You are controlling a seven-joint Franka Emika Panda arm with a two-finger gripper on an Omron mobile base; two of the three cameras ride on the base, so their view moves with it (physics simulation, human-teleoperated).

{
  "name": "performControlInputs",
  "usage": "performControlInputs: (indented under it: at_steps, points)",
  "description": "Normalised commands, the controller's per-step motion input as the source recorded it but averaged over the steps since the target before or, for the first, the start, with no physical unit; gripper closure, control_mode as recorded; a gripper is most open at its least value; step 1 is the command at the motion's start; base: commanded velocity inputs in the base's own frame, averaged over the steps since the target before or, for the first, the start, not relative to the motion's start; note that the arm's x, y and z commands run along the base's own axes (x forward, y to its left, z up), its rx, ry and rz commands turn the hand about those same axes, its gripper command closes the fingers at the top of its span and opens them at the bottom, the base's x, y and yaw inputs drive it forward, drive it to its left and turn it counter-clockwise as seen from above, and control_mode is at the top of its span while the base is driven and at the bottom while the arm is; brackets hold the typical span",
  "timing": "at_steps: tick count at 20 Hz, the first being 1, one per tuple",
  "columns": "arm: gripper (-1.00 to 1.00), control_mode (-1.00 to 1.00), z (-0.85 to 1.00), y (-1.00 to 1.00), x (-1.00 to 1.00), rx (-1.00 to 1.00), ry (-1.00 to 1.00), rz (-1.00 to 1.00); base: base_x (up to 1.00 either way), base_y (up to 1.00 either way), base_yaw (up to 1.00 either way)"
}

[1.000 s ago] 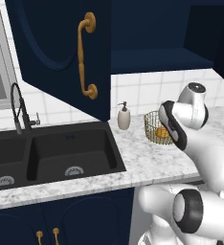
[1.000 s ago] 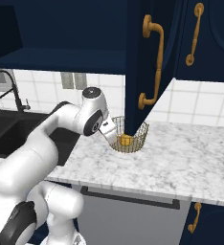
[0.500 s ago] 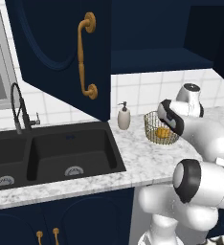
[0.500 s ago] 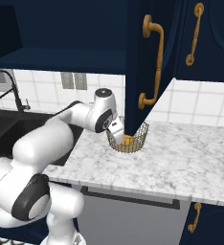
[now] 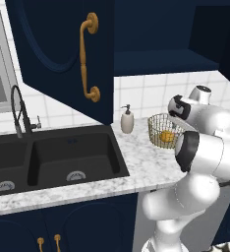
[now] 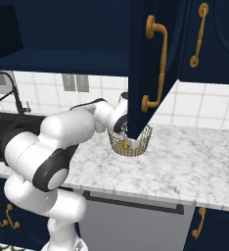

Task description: Open the cabinet, pick up the bread from the cabinet and place it in the basket. Then move the basket to the dining counter.

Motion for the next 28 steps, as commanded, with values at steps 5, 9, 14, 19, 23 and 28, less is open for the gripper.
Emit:
performControlInputs:
  at_steps: [5, 9, 14, 19, 23, 28]
  points:
    - [-1.0, -1.0, -0.33, 0.0, 0.41, 0.03, 0.06, -0.01, 0.0, 0.0, 0.0]
    - [-1.0, -1.0, -0.43, -0.02, 0.13, 0.05, 0.07, 0.0, 0.0, 0.0, 0.0]
    - [-1.0, -1.0, -0.26, 0.0, 0.31, 0.01, 0.02, -0.02, 0.0, 0.0, 0.0]
    - [-1.0, -1.0, -0.23, -0.01, 0.25, 0.0, 0.01, -0.03, 0.0, 0.0, 0.0]
    - [1.0, -1.0, -0.64, 0.12, 0.0, 0.0, 0.02, -0.05, 0.0, 0.0, 0.0]
    - [1.0, -1.0, -0.75, 0.11, -0.06, -0.01, 0.02, -0.03, 0.0, 0.0, 0.0]
